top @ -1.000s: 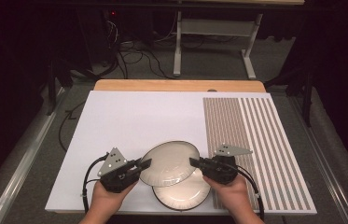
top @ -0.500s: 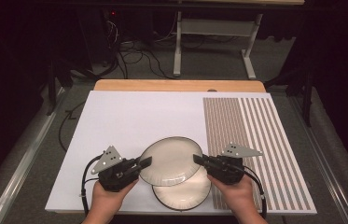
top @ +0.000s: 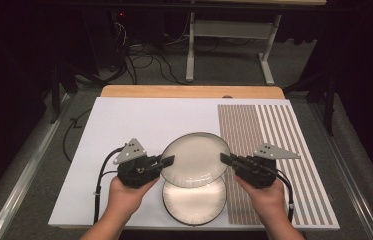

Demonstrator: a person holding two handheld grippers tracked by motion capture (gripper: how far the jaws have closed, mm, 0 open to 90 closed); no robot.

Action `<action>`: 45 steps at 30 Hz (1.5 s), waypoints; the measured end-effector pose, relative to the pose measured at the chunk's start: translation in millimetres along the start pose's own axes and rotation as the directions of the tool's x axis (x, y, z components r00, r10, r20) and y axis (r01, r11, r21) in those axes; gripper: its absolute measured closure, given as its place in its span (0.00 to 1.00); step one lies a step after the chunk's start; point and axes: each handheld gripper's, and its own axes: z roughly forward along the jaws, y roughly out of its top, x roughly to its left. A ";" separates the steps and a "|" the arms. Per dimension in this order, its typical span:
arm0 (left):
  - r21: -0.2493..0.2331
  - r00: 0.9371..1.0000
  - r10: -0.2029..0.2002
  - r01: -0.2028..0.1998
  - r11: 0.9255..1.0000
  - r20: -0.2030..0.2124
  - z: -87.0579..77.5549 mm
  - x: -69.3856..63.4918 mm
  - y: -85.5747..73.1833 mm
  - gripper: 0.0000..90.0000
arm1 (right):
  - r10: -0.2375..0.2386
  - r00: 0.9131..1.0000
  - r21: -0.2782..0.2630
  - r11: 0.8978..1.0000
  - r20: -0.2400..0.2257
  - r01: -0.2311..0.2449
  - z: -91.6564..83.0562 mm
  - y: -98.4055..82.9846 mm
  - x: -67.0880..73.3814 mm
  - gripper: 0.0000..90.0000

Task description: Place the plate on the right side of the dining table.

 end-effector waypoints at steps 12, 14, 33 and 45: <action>0.016 0.998 -0.039 0.038 0.999 0.053 50.0 -9.6 15.9 0.89 | 0.030 0.998 -0.033 0.999 0.060 -0.028 -31.1 0.6 -35.5 0.97; 0.021 0.998 -0.035 0.034 0.999 0.056 59.1 -12.8 18.3 0.89 | 0.040 0.997 -0.036 0.999 0.073 -0.037 -37.7 0.0 -42.4 0.97; 0.105 0.994 -0.027 0.016 0.994 0.103 139.5 -37.2 34.7 0.88 | 0.094 0.977 -0.062 0.995 0.189 -0.083 -87.0 -20.5 -87.5 0.97; 0.145 0.991 -0.059 0.041 0.989 0.122 179.6 -47.6 30.9 0.86 | 0.136 0.961 -0.058 0.990 0.240 -0.126 -106.9 -37.1 -110.9 0.97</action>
